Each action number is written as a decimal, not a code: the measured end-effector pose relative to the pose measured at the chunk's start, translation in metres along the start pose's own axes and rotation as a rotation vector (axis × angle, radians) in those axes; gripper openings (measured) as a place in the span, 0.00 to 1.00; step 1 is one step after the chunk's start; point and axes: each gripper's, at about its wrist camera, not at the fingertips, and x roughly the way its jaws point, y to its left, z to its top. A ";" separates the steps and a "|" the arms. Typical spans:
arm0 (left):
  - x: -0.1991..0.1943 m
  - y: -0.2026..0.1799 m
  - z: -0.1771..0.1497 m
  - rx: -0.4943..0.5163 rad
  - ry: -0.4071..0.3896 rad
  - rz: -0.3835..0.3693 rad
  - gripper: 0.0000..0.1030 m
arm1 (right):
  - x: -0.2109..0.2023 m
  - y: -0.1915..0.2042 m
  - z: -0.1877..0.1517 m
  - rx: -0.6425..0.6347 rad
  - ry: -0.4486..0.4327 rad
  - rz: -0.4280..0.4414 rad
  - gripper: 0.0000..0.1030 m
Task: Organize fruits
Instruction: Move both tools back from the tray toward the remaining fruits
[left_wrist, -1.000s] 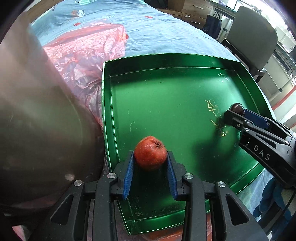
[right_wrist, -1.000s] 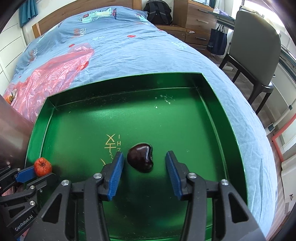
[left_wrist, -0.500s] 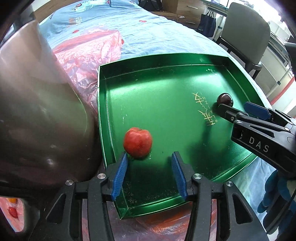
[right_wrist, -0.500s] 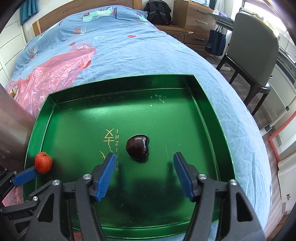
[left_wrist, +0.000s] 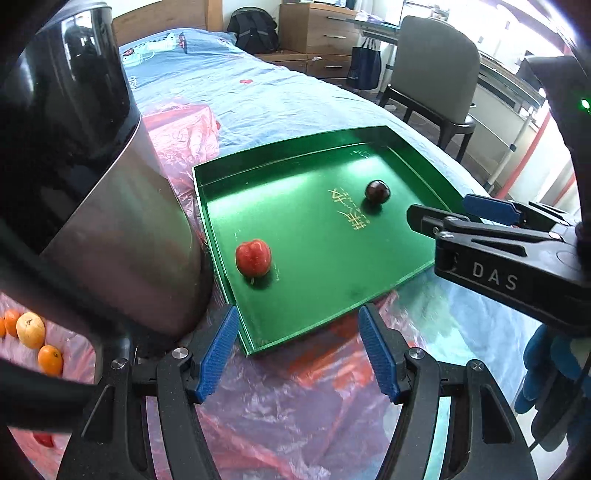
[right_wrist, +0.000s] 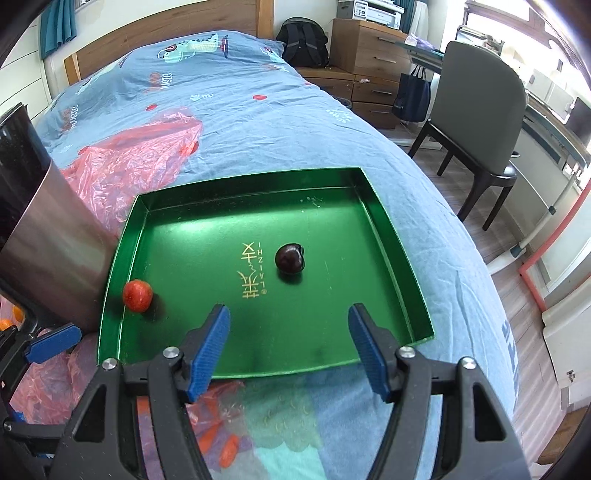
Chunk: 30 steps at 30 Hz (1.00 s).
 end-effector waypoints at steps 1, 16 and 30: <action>-0.007 0.001 -0.005 0.017 0.000 -0.013 0.60 | -0.006 0.002 -0.005 0.008 0.002 -0.002 0.93; -0.093 0.071 -0.081 0.025 -0.025 0.000 0.61 | -0.067 0.068 -0.090 0.039 0.091 0.062 0.93; -0.121 0.213 -0.144 -0.150 0.002 0.175 0.64 | -0.067 0.208 -0.117 -0.153 0.172 0.236 0.93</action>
